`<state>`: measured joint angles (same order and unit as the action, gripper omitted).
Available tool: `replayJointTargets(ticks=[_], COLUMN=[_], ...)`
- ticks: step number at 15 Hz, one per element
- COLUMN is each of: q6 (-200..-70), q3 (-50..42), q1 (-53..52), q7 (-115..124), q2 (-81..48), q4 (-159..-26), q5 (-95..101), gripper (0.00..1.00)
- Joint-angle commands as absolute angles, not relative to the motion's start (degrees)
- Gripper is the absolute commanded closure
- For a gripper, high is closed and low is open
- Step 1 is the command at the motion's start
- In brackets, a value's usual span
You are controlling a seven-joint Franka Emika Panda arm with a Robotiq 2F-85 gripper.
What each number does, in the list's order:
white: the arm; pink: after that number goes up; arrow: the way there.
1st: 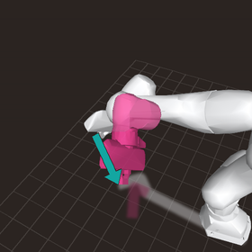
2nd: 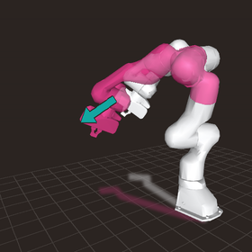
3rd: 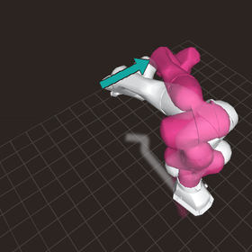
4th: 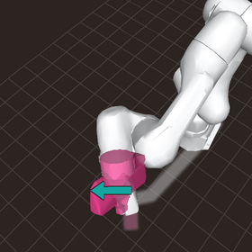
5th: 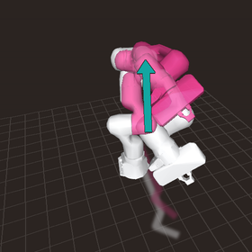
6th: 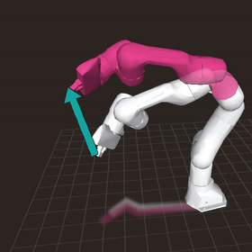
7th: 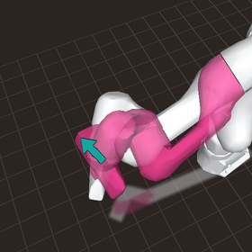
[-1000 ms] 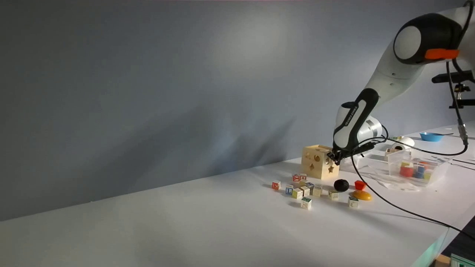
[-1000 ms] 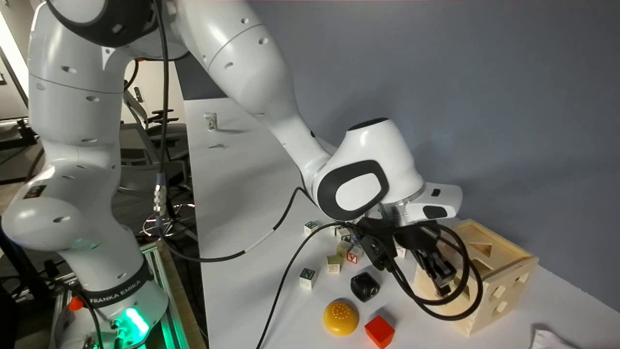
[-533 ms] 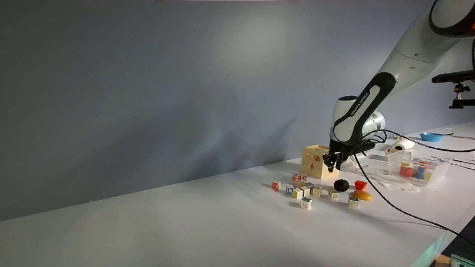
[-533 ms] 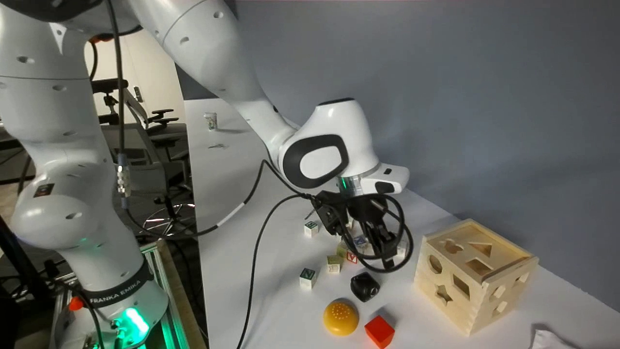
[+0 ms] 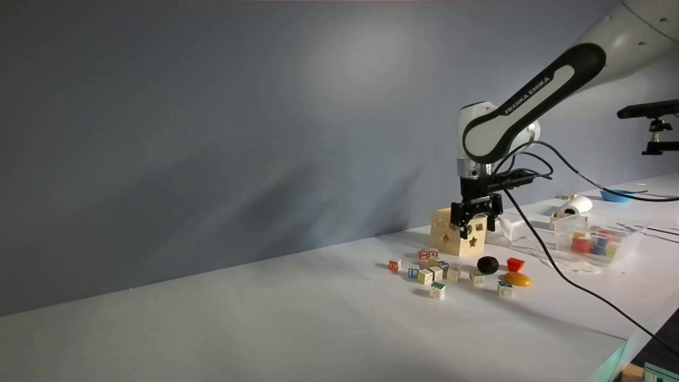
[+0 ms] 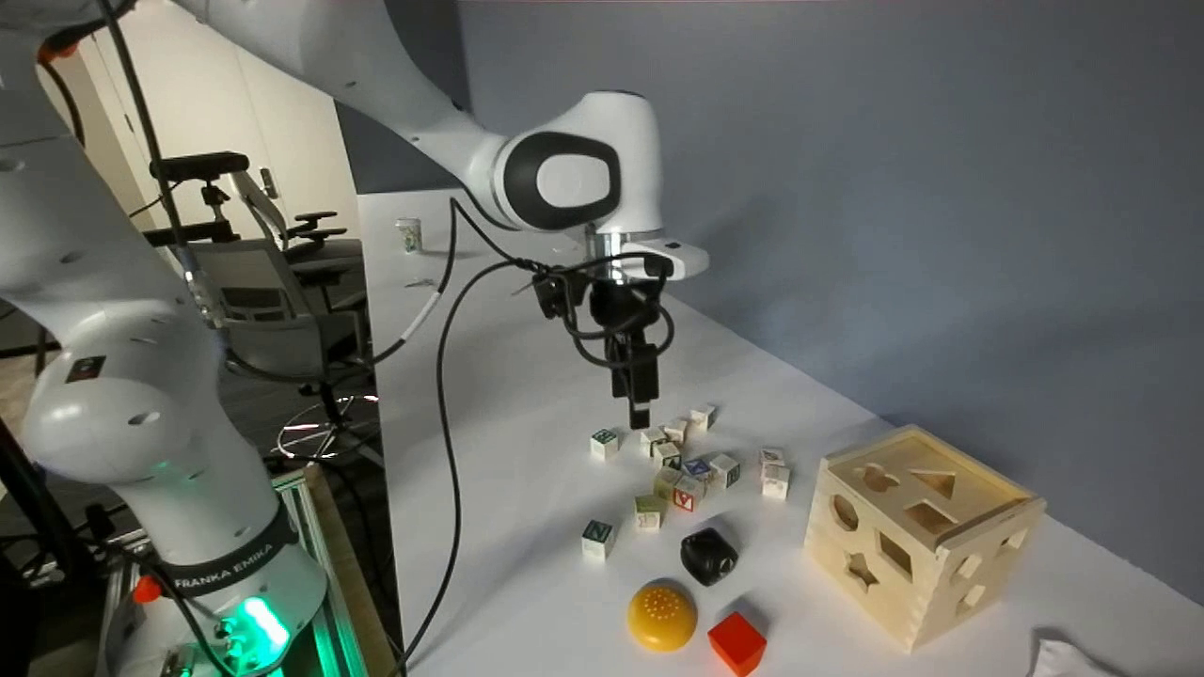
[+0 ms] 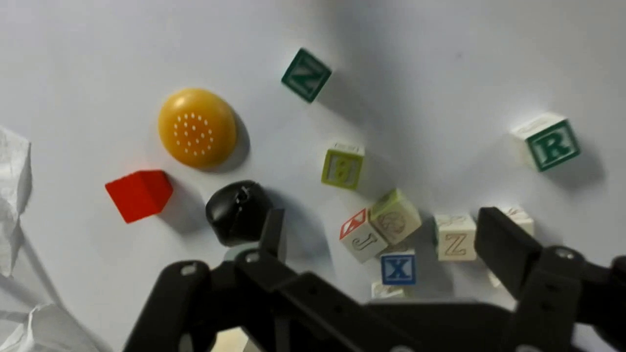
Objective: Pick up the orange block and move it to the right
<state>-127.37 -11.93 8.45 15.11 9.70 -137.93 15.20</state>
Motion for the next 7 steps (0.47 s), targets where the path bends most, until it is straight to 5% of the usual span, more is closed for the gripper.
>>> replayJointTargets(ticks=[1,7], q6=[-117.1,-119.0], q3=[-8.7,-7.7], q1=[8.3,9.4], q7=[14.5,14.9], q2=[15.1,13.8], q4=[-136.4,-136.2], q5=[9.7,11.6], gripper=[0.0,0.0])
